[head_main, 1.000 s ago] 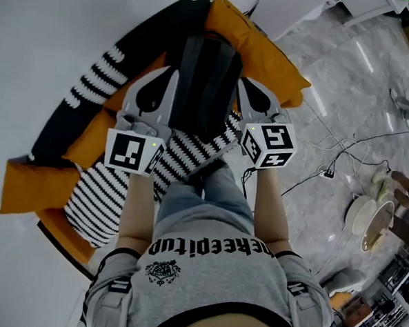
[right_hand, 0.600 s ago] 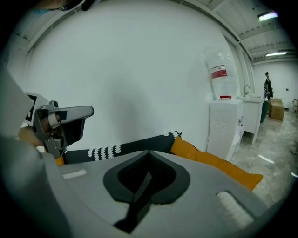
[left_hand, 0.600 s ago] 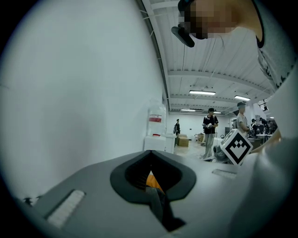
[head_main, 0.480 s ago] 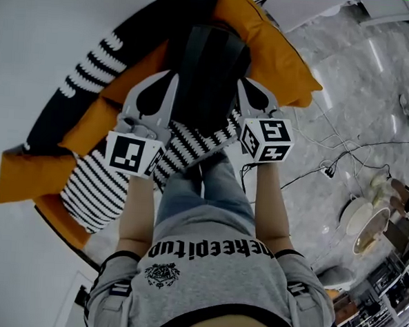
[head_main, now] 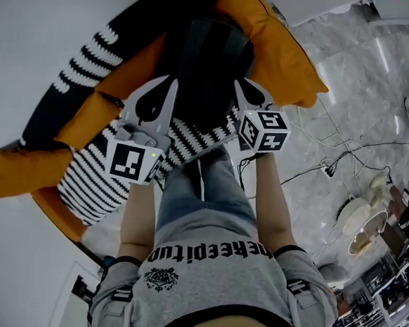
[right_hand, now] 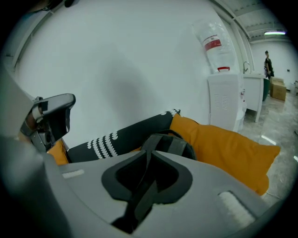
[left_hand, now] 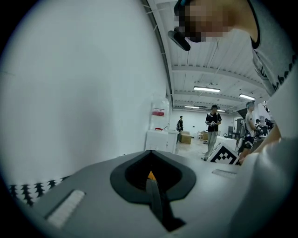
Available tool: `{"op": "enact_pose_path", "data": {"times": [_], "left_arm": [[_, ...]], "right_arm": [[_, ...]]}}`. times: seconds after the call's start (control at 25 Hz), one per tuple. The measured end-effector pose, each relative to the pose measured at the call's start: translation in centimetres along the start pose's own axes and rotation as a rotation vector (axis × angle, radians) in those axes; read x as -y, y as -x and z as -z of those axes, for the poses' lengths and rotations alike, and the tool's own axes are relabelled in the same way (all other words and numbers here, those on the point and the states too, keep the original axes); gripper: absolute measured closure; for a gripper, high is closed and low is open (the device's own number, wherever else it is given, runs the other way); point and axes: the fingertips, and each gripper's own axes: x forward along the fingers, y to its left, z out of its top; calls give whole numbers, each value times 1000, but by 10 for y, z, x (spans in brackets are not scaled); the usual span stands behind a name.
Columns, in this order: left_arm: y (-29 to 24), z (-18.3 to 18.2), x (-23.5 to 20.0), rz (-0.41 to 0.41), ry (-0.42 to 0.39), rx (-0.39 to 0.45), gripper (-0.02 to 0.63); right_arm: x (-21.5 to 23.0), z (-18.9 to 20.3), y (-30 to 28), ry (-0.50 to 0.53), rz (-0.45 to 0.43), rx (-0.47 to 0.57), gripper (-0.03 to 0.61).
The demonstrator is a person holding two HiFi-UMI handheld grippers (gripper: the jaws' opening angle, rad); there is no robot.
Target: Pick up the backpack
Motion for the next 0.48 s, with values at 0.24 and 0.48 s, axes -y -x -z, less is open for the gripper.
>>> {"op": "enact_pose_path", "data": {"times": [0.24,0.48], "left_arm": [[3,14,-3,-23,11,-25,598],[13,26,0,-57,12,-37,598]], "right_arm": [[12,26,-27,-91,-33,-54,531],[32,49,-54,-150,-44,-100,499]]}}
